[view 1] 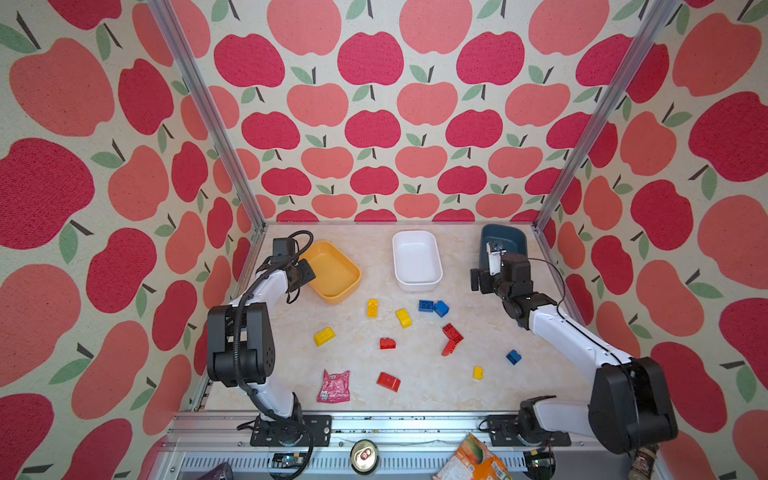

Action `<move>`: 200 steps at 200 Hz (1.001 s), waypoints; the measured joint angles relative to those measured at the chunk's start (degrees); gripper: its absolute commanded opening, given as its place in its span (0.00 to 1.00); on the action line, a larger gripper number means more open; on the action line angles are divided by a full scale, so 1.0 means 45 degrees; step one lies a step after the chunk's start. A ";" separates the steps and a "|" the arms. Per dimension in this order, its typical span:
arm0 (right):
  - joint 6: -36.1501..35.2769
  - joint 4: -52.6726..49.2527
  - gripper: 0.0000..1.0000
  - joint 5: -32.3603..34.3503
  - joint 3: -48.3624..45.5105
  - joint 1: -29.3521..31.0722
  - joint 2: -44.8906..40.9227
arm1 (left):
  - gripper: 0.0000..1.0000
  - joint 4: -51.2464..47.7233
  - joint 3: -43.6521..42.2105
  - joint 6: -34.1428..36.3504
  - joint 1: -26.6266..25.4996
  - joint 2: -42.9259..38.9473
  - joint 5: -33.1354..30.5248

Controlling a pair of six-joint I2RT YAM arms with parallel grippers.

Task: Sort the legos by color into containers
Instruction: 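Lower the left gripper onto the yellow bin while the right nears the teal bin, then drag the yellow bin toward the white bin with the left gripper, then open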

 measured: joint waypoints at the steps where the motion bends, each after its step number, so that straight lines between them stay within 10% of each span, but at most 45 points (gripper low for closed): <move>1: 0.0034 -0.0029 0.99 -0.0044 0.0010 0.0000 0.0000 | 0.47 0.0005 0.0005 -0.0010 0.0000 0.0029 0.0010; 200: 0.0505 -0.0738 0.99 -0.0889 0.0019 0.0058 -0.0005 | 0.10 -0.0753 0.1132 -0.0204 -0.0466 0.1535 -0.0141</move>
